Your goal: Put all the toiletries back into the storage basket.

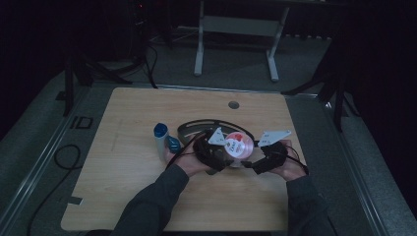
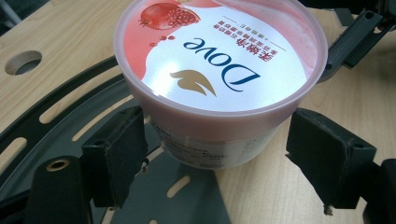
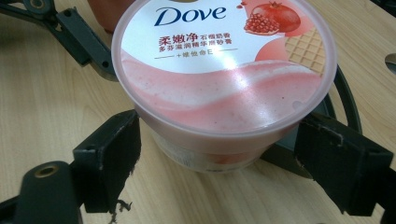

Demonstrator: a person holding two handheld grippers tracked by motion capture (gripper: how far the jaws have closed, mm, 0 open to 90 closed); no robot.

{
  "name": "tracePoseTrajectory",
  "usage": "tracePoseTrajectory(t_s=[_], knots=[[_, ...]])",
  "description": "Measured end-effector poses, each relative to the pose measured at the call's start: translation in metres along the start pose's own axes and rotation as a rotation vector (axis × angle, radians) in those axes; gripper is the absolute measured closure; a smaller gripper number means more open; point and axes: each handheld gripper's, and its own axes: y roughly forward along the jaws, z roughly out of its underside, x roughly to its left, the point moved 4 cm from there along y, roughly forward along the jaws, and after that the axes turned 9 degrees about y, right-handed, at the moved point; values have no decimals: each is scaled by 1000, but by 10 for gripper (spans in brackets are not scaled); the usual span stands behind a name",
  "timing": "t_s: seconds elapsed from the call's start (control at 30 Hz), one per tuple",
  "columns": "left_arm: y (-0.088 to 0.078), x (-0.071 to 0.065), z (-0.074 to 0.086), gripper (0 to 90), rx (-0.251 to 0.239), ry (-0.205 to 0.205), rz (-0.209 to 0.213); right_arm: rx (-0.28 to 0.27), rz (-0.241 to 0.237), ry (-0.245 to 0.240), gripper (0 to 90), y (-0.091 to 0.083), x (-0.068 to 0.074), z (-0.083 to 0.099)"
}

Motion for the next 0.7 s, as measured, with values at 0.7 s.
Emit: tracePoseTrajectory(t_s=[0.7], knots=[[16,20,-9,200,-8,-33,5,23,13,4,151,-1,-25,-7]])
